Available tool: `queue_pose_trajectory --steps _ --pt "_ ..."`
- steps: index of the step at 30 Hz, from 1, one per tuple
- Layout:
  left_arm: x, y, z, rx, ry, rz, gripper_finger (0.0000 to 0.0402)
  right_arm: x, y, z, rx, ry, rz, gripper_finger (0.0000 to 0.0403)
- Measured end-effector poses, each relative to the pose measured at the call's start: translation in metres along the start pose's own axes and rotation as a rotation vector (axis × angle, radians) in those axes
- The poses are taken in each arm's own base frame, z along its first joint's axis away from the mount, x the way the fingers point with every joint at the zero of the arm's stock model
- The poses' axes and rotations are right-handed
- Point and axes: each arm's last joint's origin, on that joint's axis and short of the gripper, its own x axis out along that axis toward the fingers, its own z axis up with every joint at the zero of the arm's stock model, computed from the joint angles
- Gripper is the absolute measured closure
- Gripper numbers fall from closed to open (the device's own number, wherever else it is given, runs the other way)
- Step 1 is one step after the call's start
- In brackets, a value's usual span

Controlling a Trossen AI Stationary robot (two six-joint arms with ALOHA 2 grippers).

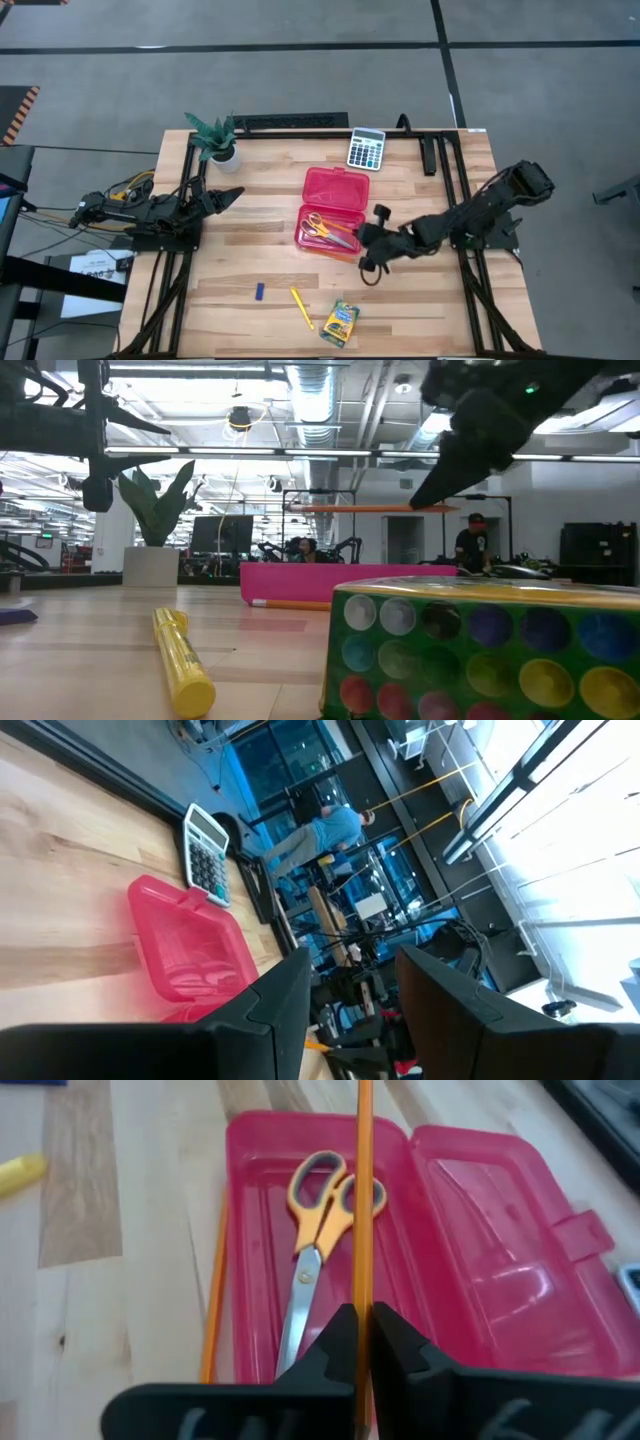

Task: Pack school essentials
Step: Put the right yellow pencil into the red supply box

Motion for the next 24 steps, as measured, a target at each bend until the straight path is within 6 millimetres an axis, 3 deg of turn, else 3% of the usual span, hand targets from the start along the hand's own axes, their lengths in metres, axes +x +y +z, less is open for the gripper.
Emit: queue_pose_trajectory --steps 8,18,24 --pt "0.000 0.000 0.000 0.001 -0.001 0.000 0.0264 0.017 -0.025 0.011 0.037 0.017 0.000 0.0377" --pt "0.000 0.000 0.000 0.011 0.000 0.000 0.0264 0.052 -0.019 -0.003 0.007 0.089 0.048 0.0377" --pt "0.000 0.000 0.000 0.014 0.000 0.000 0.0264 0.057 -0.022 -0.004 0.014 0.101 0.041 0.0376"
